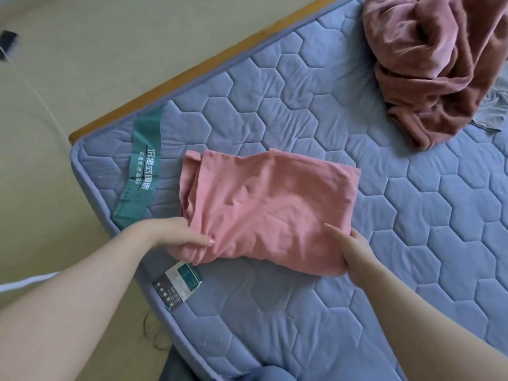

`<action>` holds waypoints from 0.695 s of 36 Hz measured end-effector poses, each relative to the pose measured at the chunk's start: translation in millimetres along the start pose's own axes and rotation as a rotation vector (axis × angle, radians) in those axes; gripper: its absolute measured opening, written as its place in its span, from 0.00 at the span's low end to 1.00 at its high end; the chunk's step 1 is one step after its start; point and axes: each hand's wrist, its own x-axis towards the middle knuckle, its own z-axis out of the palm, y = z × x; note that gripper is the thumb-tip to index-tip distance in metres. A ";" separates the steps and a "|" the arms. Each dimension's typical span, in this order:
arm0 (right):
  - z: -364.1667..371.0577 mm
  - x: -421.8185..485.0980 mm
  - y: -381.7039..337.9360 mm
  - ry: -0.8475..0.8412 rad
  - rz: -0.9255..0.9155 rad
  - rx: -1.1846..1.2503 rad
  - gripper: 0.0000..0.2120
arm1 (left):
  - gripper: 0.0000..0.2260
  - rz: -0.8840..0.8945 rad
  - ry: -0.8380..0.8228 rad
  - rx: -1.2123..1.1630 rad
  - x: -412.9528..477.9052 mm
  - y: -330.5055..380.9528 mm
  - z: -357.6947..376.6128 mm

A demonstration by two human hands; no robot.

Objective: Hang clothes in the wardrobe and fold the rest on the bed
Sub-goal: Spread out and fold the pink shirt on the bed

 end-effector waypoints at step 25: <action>22.8 -12.9 -41.4 -0.201 -0.361 0.006 0.08 | 0.07 0.224 0.704 -0.284 23.3 3.9 21.8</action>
